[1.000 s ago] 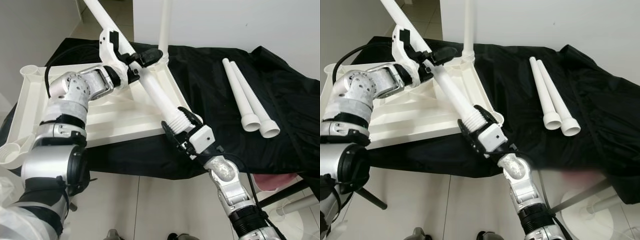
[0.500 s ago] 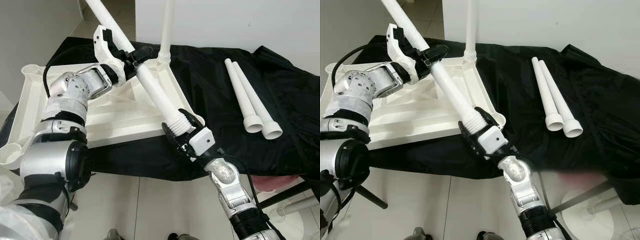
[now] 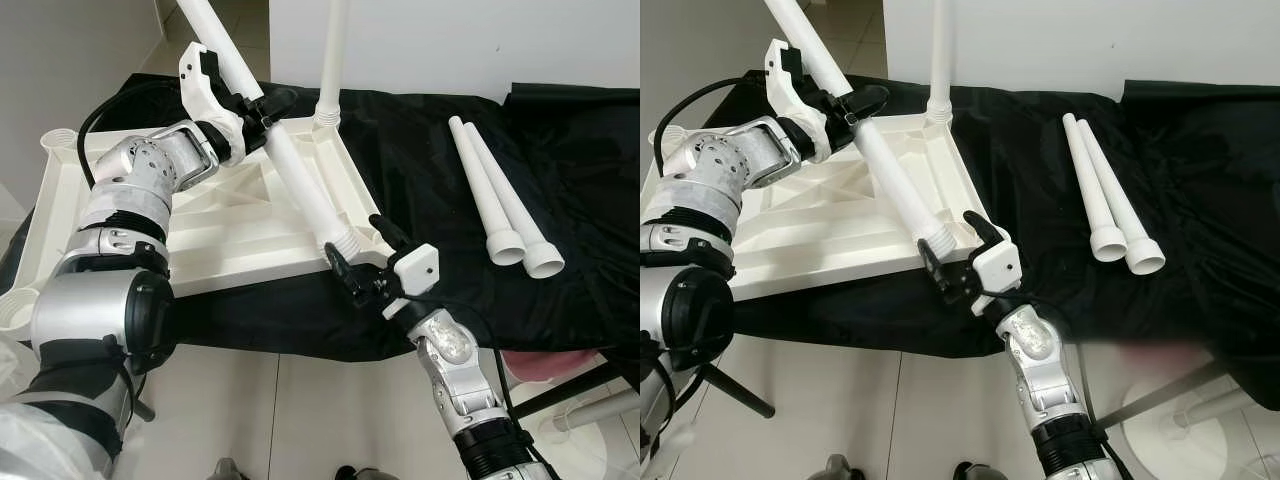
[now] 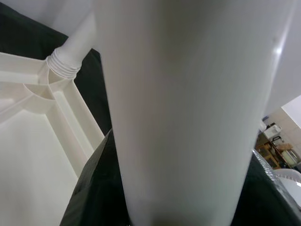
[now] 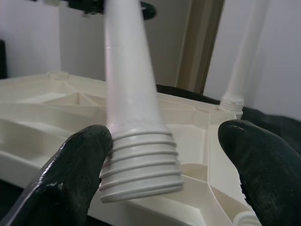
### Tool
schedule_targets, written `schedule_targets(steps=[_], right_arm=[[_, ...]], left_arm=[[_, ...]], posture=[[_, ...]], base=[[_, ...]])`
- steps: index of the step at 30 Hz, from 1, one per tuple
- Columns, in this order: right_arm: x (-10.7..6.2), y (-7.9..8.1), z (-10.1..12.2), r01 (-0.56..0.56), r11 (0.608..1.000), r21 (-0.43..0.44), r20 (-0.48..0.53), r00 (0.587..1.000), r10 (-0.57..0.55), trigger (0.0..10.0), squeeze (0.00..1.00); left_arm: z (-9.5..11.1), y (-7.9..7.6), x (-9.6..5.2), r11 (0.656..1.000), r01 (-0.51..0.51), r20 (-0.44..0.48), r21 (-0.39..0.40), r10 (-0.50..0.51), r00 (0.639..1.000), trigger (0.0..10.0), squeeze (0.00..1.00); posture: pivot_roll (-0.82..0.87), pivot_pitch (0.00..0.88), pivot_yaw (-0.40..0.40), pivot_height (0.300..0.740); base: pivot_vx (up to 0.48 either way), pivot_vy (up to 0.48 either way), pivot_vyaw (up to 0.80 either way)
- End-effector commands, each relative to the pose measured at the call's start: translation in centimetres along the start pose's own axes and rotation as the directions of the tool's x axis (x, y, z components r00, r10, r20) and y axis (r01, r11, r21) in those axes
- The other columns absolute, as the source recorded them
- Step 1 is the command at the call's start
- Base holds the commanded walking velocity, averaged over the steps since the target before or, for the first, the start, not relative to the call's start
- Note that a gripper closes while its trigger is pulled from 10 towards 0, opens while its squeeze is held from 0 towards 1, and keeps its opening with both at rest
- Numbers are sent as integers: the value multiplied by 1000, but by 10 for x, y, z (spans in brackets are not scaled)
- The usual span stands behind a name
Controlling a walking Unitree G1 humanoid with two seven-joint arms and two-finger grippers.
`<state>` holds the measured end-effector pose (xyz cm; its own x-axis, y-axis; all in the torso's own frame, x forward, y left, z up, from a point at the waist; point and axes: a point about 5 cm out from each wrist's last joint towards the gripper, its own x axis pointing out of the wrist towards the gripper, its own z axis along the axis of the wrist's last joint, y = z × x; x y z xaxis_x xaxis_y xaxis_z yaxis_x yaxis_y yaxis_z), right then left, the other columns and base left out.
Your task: Building children table
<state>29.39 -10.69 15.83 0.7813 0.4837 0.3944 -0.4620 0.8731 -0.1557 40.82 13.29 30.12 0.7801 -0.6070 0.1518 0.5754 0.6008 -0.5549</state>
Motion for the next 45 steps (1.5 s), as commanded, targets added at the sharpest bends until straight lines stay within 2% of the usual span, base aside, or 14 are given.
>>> schedule_targets(steps=[1,4,5,6,7,10,15,18,22,24,28,33,37,45], right_arm=[[0,-11,2,65,996,58,-2,998,-65,10000,1000],[5,-21,5,155,977,148,-16,988,-154,10000,1000],[7,-27,5,200,964,175,-48,980,-195,10000,580],[7,-27,5,200,964,175,-48,980,-195,10000,580],[9,-31,4,231,955,183,-76,972,-221,10000,0],[12,-33,3,250,950,188,-99,967,-235,10000,0],[21,-34,9,192,966,172,-126,977,-171,10000,0],[22,-34,11,171,973,152,-120,981,-154,10000,0],[27,-34,18,139,983,120,-107,986,-126,10000,0],[27,-34,18,139,983,120,-107,986,-126,10000,0],[37,-32,24,104,994,44,-124,987,-98,10000,0],[43,-30,26,68,998,-18,-128,989,-69,10000,0],[51,-32,27,43,996,-75,-147,988,-54,10000,0],[60,-37,21,28,986,-165,-209,976,-63,10000,0]], left_arm=[[7,-11,3,996,78,23,37,-79,997,10000,0],[15,-16,4,995,82,65,63,-86,994,10000,0],[20,-19,5,993,77,101,90,-86,991,10000,0],[20,-19,5,993,77,101,90,-86,991,10000,0],[24,-22,5,991,72,128,114,-86,988,10000,0],[27,-26,6,989,70,149,127,-89,985,10000,0],[29,-43,9,948,35,216,318,-108,970,10000,0],[27,-46,9,940,28,224,341,-111,968,10000,0],[20,-57,13,900,-3,250,436,-118,961,10000,0],[20,-57,13,900,-3,250,436,-118,961,10000,0],[8,-71,18,852,-6,252,524,-148,956,10000,0],[-1,-83,22,856,28,246,517,-179,953,10000,0],[-16,-98,29,832,78,206,549,-225,952,10000,0],[-33,-115,33,812,114,184,573,-262,947,10000,0]], posture=[[-18,71,-31,740],[-18,67,-33,740],[-17,63,-34,740],[-17,63,-34,740],[-17,61,-33,740],[-17,56,-33,740],[-17,47,-32,740],[-17,47,-32,740],[-14,35,-33,740],[-14,35,-33,740],[-13,24,-32,740],[-12,21,-35,740],[-14,19,-34,740],[-15,20,-32,740]], base=[[0,0,0],[0,0,0],[0,0,0],[0,0,0],[0,0,0],[0,0,0],[0,0,0],[0,0,0],[0,0,0],[0,0,0],[0,0,0],[0,0,0],[0,0,0],[0,0,0]])
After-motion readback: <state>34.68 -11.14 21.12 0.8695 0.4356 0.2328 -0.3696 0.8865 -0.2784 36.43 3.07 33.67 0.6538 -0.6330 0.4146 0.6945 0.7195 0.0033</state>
